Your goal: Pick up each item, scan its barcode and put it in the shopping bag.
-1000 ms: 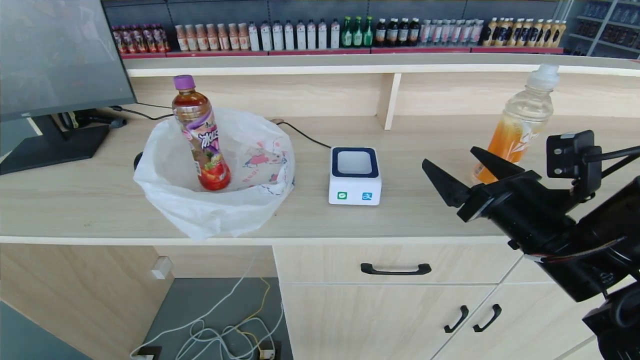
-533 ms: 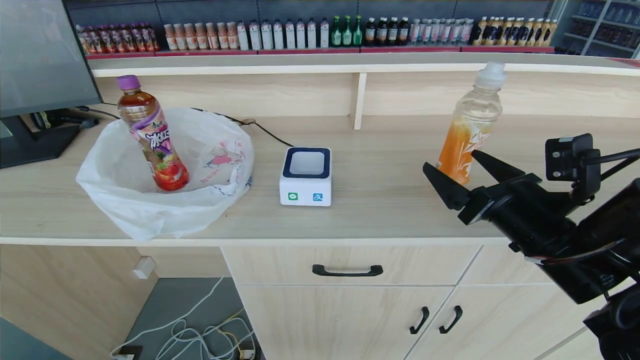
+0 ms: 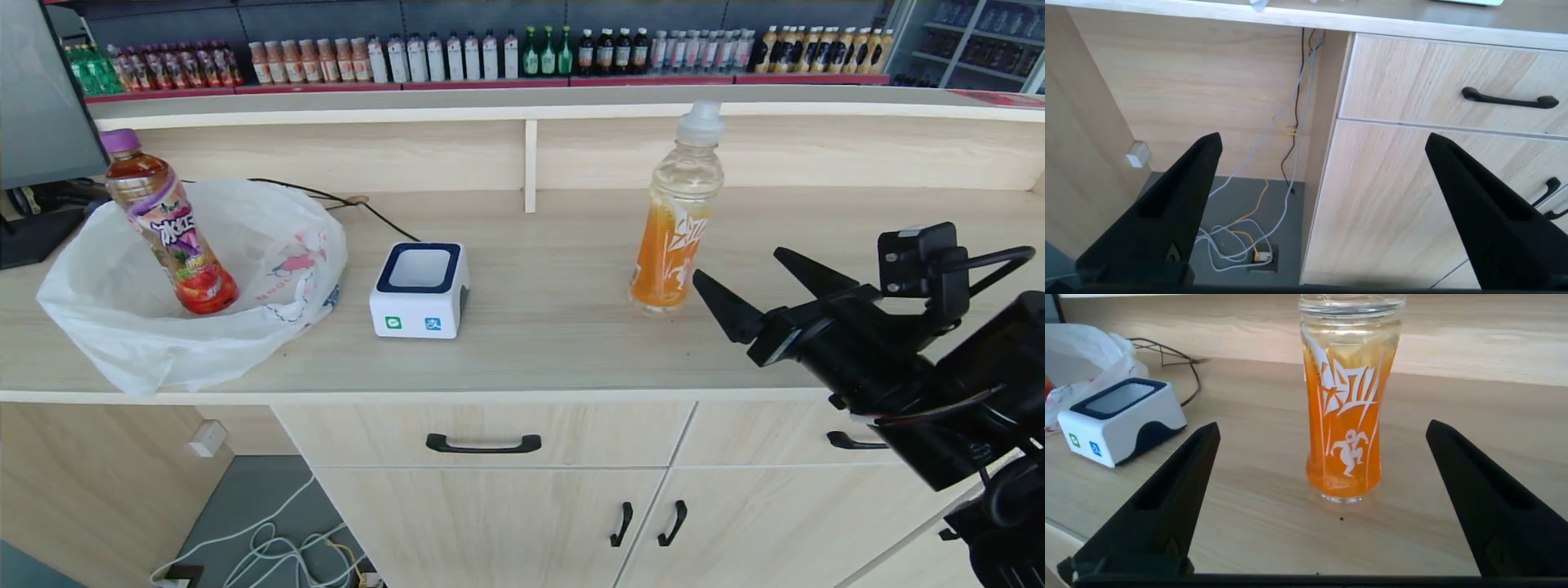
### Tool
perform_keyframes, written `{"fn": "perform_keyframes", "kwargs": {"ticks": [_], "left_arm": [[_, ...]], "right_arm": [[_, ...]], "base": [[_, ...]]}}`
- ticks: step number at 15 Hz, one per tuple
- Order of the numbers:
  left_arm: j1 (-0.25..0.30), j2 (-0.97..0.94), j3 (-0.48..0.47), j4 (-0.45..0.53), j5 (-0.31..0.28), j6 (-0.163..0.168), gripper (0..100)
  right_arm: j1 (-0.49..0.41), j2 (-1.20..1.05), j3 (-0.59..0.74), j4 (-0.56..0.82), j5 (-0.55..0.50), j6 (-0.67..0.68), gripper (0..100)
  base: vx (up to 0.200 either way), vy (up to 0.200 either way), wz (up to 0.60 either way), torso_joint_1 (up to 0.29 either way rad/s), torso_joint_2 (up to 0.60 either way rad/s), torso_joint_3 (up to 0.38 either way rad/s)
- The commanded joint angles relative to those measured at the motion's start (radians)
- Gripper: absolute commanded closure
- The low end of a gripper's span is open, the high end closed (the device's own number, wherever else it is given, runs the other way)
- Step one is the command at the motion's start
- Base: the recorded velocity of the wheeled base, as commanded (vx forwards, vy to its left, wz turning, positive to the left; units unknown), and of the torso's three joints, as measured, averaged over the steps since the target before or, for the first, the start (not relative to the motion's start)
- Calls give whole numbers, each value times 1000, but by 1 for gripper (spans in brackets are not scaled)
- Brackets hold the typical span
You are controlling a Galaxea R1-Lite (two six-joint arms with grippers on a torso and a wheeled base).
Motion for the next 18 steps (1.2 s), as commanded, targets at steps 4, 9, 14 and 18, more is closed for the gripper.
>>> {"fn": "perform_keyframes", "kwargs": {"ticks": [4, 9, 14, 18], "left_arm": [[0, 0, 0, 0, 1, -1, 0], [0, 0, 0, 0, 1, -1, 0], [0, 0, 0, 0, 1, -1, 0], [0, 0, 0, 0, 1, -1, 0]], "right_arm": [[-10, 66, -46, -1, -27, -15, 0], [-21, 160, -138, -1, -41, -16, 0], [5, 229, -243, -1, -75, -33, 0], [13, 273, -301, -1, -80, -35, 0]], "base": [[0, 0, 0, 0, 0, 0], [0, 0, 0, 0, 0, 0], [0, 0, 0, 0, 0, 0], [0, 0, 0, 0, 0, 0]]}}
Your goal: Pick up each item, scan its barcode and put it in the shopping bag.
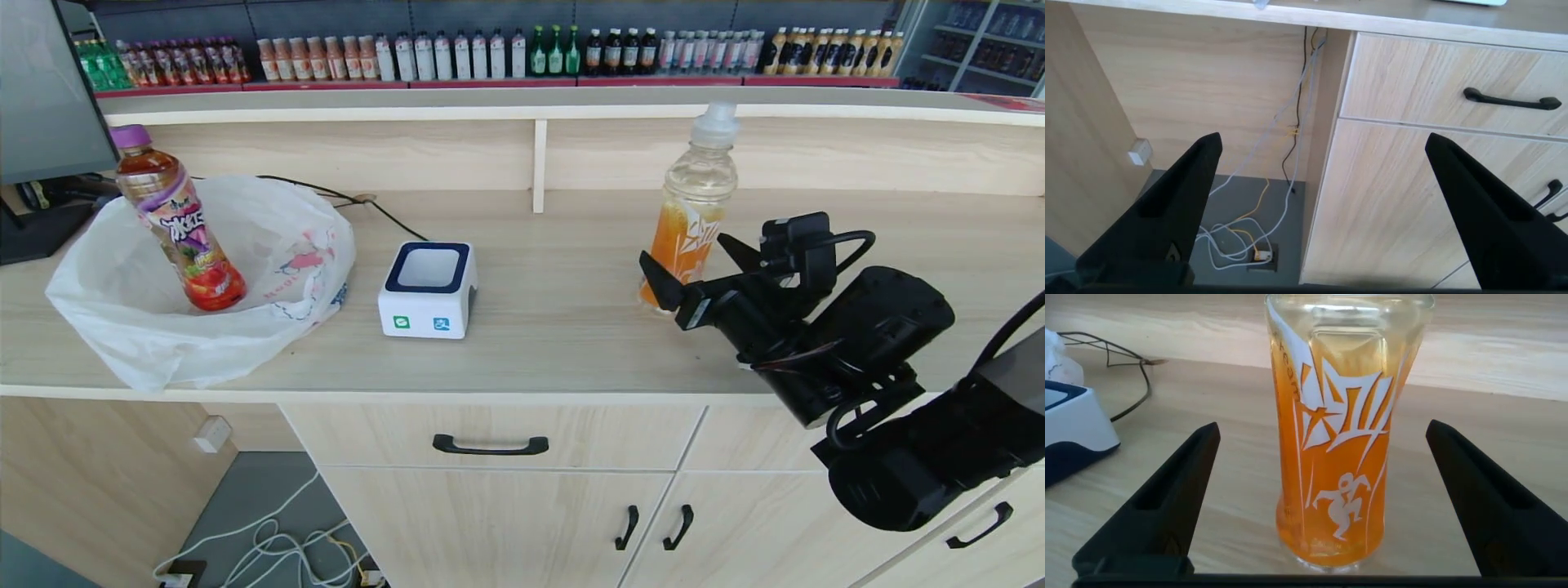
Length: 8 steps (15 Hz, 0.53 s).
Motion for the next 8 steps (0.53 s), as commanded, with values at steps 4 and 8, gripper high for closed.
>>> {"fn": "perform_keyframes", "kwargs": {"ticks": [4, 8], "left_arm": [[0, 0, 0, 0, 0, 0, 0], [0, 0, 0, 0, 0, -2, 0]], "right_arm": [[-2, 80, -114, -1, -2, 2, 0], [3, 117, -213, -1, -60, 3, 0]], "base": [[0, 0, 0, 0, 0, 0], [0, 0, 0, 0, 0, 0]]}}
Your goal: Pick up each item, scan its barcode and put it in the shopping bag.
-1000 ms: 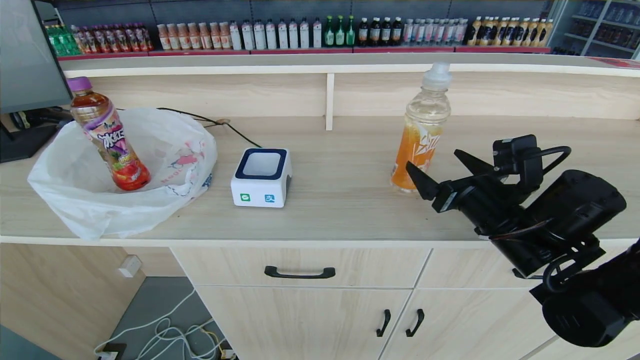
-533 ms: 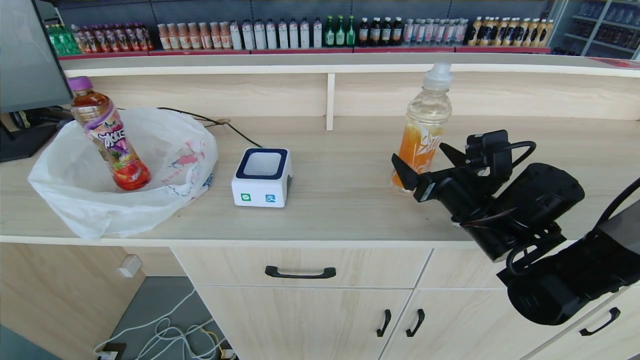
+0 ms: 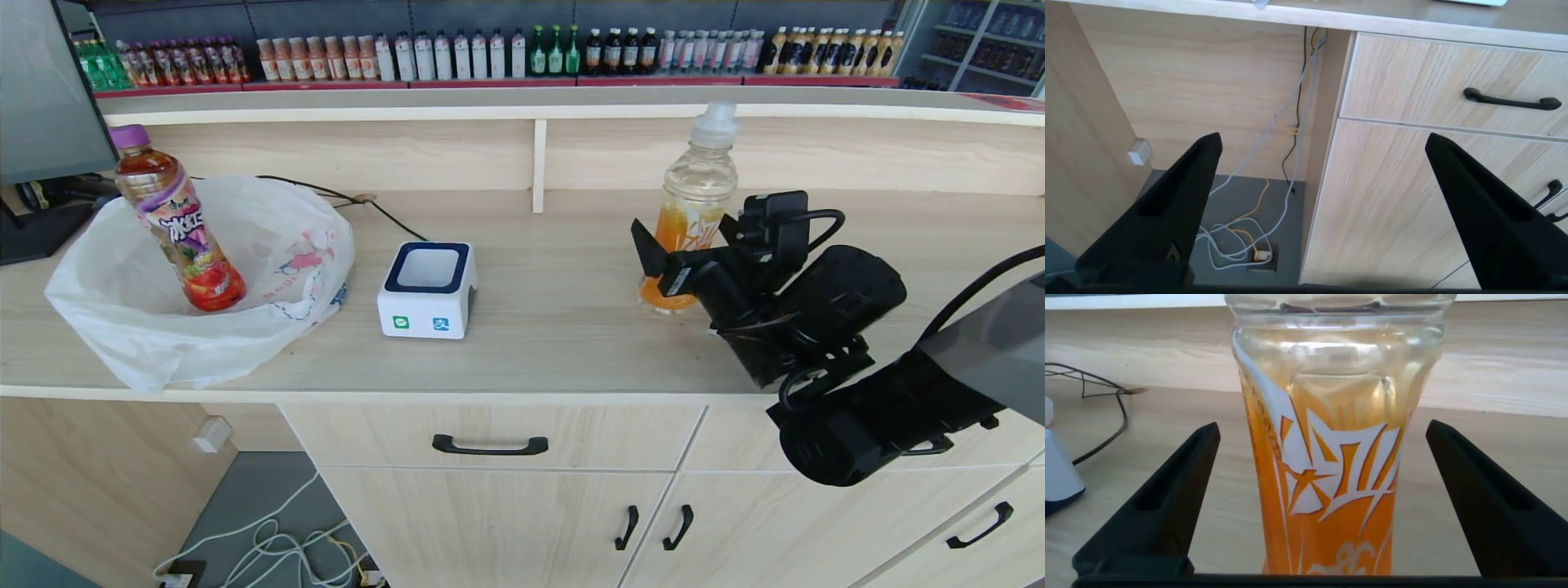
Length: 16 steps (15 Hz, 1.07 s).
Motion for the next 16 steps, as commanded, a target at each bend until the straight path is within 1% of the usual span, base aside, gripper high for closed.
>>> {"fn": "perform_keyframes", "kwargs": {"ticks": [1, 3, 6, 7, 10, 12, 16], "left_arm": [[0, 0, 0, 0, 0, -1, 0], [0, 0, 0, 0, 0, -1, 0], [0, 0, 0, 0, 0, -1, 0], [0, 0, 0, 0, 0, -1, 0], [0, 0, 0, 0, 0, -1, 0], [0, 0, 0, 0, 0, 1, 0], [0, 0, 0, 0, 0, 1, 0]], "right_arm": [[-4, 16, -8, 0, -1, -1, 0], [-4, -7, 16, 0, 2, -1, 0], [-9, -21, 18, 0, 4, -1, 0], [-9, -31, 12, 20, 10, -3, 0], [-9, -99, -30, 190, 15, -1, 0], [-10, -102, -73, 251, 15, 3, 0], [-16, -102, -91, 299, 15, 3, 0]], "base": [[0, 0, 0, 0, 0, 0], [0, 0, 0, 0, 0, 0], [0, 0, 0, 0, 0, 0], [0, 0, 0, 0, 0, 0], [0, 0, 0, 0, 0, 0], [0, 0, 0, 0, 0, 0], [0, 0, 0, 0, 0, 0]]}}
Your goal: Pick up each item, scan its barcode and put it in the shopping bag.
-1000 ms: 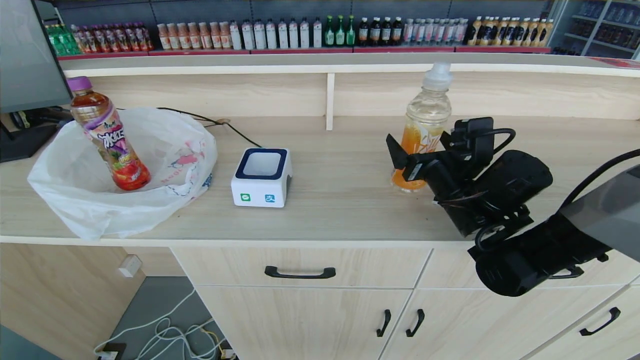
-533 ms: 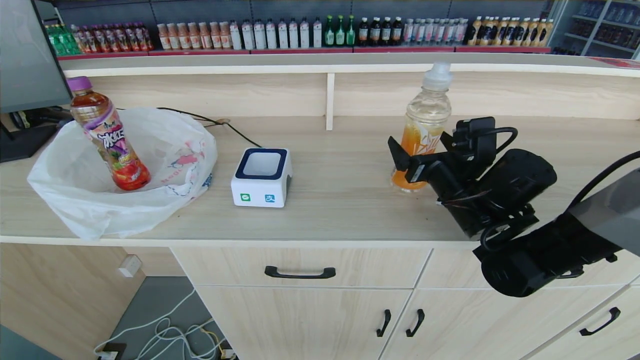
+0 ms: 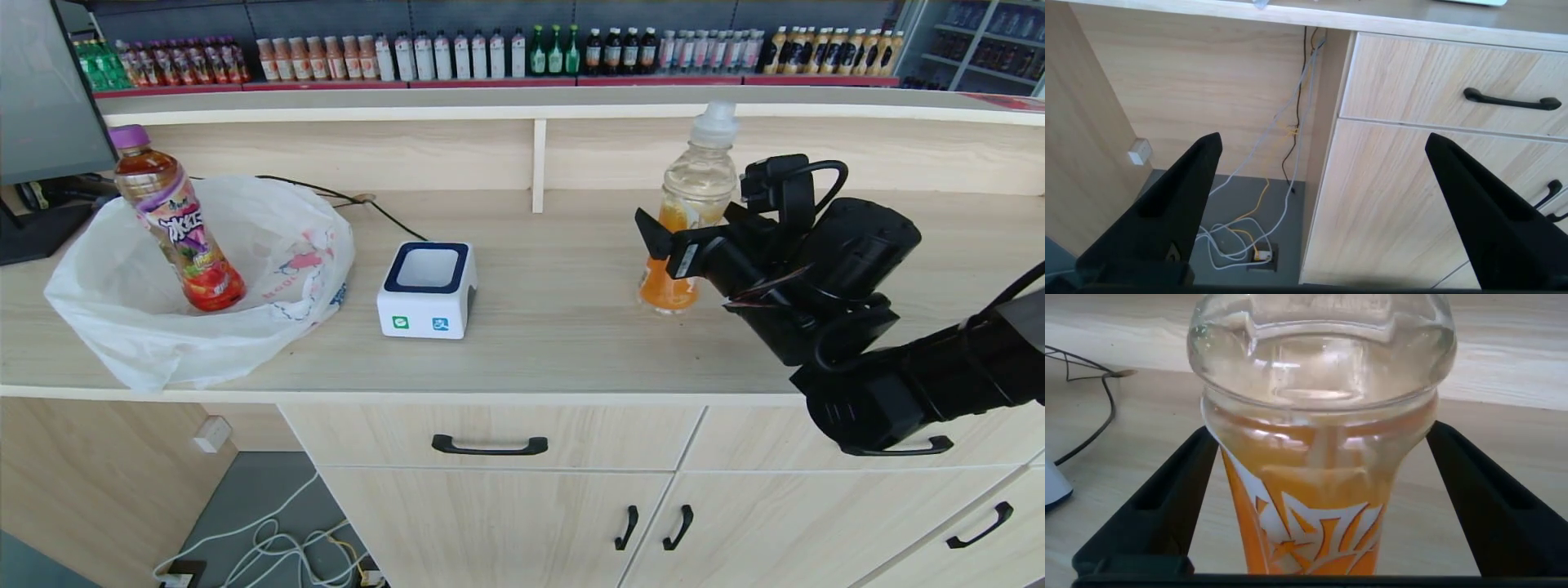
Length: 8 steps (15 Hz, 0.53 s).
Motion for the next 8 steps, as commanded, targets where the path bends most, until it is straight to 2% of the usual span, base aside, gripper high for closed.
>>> {"fn": "perform_keyframes", "kwargs": {"ticks": [1, 7, 8], "left_arm": [[0, 0, 0, 0, 0, -1, 0], [0, 0, 0, 0, 0, -1, 0], [0, 0, 0, 0, 0, -1, 0]], "right_arm": [[2, -5, -9, 1, 0, 0, 0], [1, -5, -8, 12, -2, 0, 0], [2, -5, -6, 12, -2, -2, 100]], "base": [[0, 0, 0, 0, 0, 0], [0, 0, 0, 0, 0, 0], [0, 0, 0, 0, 0, 0]]}}
